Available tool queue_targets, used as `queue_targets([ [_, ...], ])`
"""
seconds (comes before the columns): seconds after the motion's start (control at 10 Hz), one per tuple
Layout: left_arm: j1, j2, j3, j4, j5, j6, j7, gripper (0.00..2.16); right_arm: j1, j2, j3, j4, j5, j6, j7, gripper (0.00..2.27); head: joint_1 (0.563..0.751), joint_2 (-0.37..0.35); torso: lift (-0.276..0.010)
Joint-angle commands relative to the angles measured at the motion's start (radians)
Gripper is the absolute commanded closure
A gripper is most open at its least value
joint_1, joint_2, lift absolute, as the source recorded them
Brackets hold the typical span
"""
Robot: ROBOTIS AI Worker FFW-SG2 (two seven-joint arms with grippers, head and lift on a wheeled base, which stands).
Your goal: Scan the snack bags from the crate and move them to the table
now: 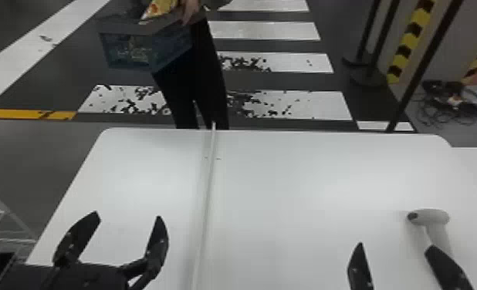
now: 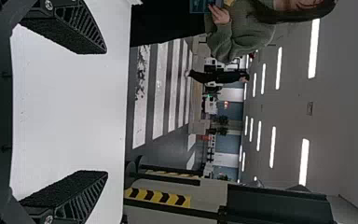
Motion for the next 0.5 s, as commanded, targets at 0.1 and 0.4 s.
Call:
queue_targets([
  [0.1,0.001,-0.001,-0.006,-0.001,-0.023,-0.017,0.016,0.03,-0.002,-0.002,0.0,-0.001,-0.002,0.002,-0.004,0.07,0.695,0.028,-0.095],
  [0.4,0.001,-0.001,-0.011,-0.005,-0.034,-0.026,0.028,0.03,-0.006,-0.002,0.0,-0.001,-0.003,0.002,-0.01,0.07,0.695,0.027,-0.095],
])
